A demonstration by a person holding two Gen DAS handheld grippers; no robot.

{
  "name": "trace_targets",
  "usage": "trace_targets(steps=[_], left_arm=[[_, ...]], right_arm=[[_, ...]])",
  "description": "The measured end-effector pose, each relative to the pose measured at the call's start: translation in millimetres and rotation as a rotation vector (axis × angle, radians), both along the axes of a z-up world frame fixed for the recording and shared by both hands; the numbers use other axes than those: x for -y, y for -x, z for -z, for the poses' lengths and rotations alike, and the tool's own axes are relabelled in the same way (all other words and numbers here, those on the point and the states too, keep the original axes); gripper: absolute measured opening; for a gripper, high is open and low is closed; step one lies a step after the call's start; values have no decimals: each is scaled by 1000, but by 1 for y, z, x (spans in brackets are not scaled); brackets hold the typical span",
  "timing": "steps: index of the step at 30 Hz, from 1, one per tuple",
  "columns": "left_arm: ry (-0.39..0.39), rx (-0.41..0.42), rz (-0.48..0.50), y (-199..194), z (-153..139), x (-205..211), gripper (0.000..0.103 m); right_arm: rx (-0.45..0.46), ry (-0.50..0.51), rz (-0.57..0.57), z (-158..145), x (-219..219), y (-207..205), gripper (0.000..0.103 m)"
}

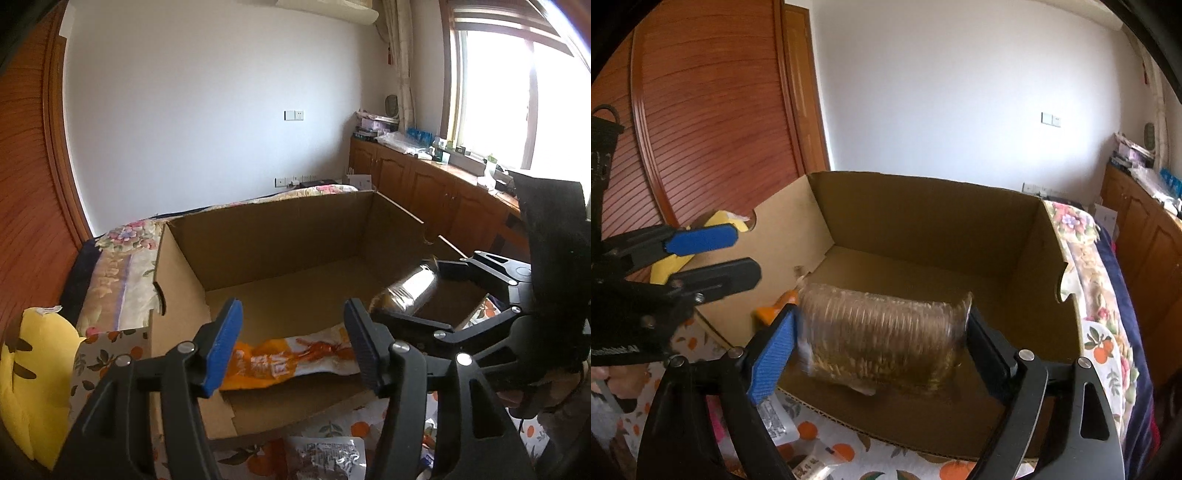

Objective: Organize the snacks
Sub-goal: 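Carry both packets over the cardboard box and open both tools to drop them, then move the left tool to the pink-wrapped bread and close on it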

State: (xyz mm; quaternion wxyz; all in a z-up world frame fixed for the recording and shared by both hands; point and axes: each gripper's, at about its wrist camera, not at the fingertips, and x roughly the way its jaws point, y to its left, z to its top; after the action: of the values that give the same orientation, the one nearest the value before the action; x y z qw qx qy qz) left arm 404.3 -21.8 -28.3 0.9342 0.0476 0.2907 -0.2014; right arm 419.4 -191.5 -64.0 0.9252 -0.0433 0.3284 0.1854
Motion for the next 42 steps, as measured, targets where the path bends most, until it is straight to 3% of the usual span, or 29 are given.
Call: trace_targets(steps=[9, 16, 25, 31, 42], left_arm=[[-6, 19, -12, 29, -10, -13, 60], [-15, 23, -41, 55, -10, -34, 60], [-8, 6, -45, 91, -3, -52, 60], [-18, -38, -32, 117, 25, -57, 62], [-77, -155, -31, 143, 92, -53, 62]], right_arm=[[29, 48, 25, -17, -8, 16, 93], [-39, 98, 29, -2, -17, -4, 93], [5, 57, 37, -37, -14, 53, 93], [4, 55, 18, -37, -11, 106, 93], [-90, 40, 0, 25, -3, 162, 93]])
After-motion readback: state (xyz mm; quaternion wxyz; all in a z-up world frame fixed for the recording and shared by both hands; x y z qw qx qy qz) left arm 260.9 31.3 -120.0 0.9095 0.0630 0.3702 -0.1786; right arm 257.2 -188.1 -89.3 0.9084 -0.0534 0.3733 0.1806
